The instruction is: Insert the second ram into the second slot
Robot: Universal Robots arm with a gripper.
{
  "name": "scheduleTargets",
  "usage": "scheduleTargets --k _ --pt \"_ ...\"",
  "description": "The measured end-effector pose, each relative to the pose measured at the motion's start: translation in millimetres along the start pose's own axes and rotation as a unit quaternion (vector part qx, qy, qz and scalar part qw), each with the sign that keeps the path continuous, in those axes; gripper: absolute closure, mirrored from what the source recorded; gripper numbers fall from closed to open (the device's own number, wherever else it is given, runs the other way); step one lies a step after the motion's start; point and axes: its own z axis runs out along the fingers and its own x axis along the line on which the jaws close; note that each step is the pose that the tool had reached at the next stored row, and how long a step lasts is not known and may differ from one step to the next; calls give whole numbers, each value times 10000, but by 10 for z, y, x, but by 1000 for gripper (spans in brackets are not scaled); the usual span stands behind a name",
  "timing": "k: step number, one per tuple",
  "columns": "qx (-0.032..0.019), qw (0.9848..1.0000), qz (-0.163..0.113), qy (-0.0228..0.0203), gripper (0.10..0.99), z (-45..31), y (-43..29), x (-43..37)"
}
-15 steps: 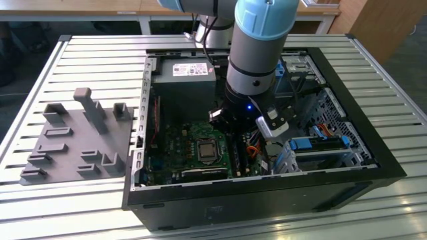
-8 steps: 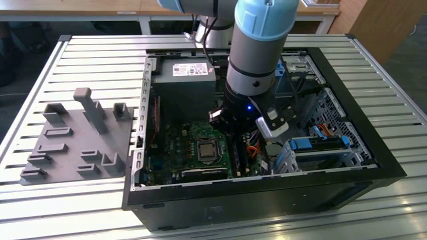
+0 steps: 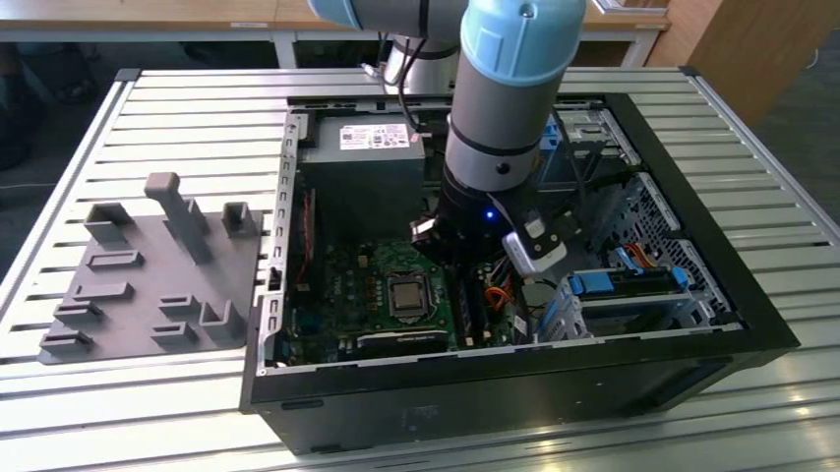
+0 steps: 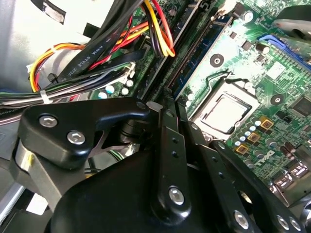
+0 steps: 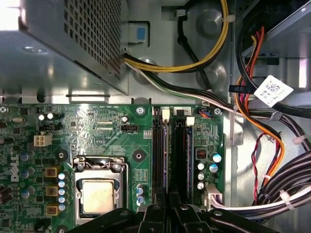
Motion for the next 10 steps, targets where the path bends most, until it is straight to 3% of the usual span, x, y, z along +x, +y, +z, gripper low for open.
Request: scheduleTargets --k 8,9,10 --pt "0 10000 0 0 937 7 0 0" --pt "1 10000 0 0 875 8 0 0" --pt "0 10000 0 0 875 8 0 0"
